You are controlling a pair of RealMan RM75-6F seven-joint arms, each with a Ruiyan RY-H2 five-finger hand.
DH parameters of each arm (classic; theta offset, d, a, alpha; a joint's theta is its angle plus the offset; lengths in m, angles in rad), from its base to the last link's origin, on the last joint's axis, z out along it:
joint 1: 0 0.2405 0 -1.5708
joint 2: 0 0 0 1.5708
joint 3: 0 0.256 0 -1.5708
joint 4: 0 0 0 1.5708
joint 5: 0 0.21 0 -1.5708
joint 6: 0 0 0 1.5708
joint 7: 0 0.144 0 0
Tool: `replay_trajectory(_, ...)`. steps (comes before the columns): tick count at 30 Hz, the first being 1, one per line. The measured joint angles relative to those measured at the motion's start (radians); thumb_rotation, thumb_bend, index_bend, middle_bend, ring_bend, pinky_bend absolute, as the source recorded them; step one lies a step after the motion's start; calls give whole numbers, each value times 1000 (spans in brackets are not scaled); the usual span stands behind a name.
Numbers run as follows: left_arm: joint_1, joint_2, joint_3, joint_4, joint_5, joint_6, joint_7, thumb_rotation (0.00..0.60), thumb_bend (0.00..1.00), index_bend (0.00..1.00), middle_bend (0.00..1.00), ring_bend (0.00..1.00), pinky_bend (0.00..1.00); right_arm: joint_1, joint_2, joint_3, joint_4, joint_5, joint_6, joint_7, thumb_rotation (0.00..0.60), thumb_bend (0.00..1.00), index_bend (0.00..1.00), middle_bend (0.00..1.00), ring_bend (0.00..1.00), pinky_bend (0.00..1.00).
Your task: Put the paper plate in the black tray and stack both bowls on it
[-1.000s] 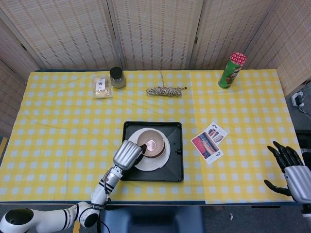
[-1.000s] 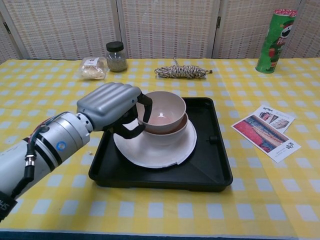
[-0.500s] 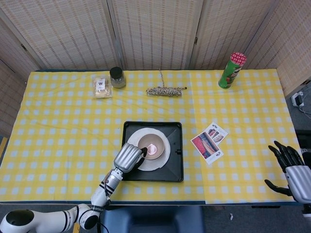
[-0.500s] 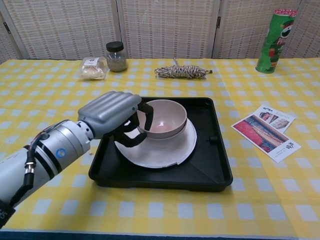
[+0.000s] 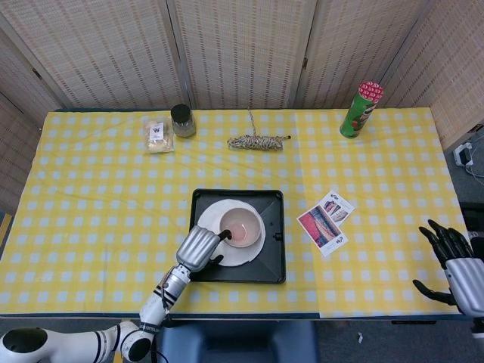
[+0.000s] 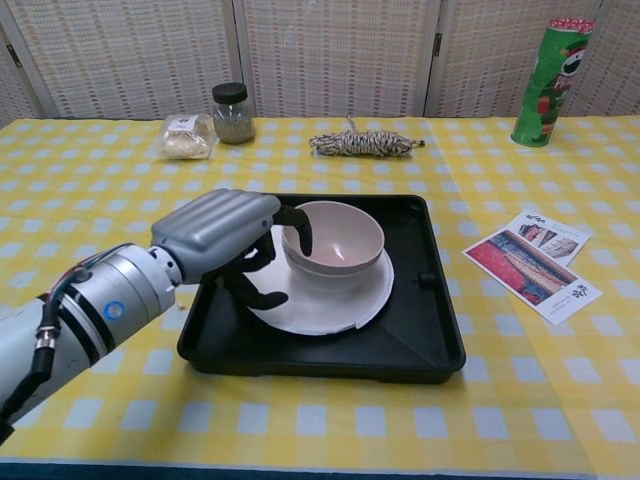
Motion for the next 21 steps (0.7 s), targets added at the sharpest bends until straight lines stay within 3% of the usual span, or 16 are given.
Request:
replay_trajectory(9, 44, 112, -7, -112, 3, 85, 76, 600, 272, 378, 1000, 1000, 1000, -15, 0, -5, 5, -19, 32, 8, 600, 237, 0, 0, 0, 0)
replay_trajectory(15, 132, 257, -2, -165, -2, 193, 71, 600, 271, 325, 999, 954, 991, -10, -1, 0, 9, -12, 25, 15, 600, 238, 0, 0, 0, 0)
replay_trajectory(17, 168, 323, 8, -194, -13, 208, 51, 600, 271, 309, 934, 822, 910, -4, 0, 2, 9, -5, 12, 14, 600, 238, 0, 0, 0, 0)
replay_trajectory(19, 204, 396, 26, -234, -42, 209, 49, 600, 270, 296, 732, 601, 721, -1, -1, 4, 7, -5, 10, 9, 600, 238, 0, 0, 0, 0)
replay_trajectory(21, 232, 460, 44, -271, -86, 204, 62, 600, 266, 245, 397, 282, 392, -1, -6, 7, 6, -7, 15, -2, 600, 238, 0, 0, 0, 0)
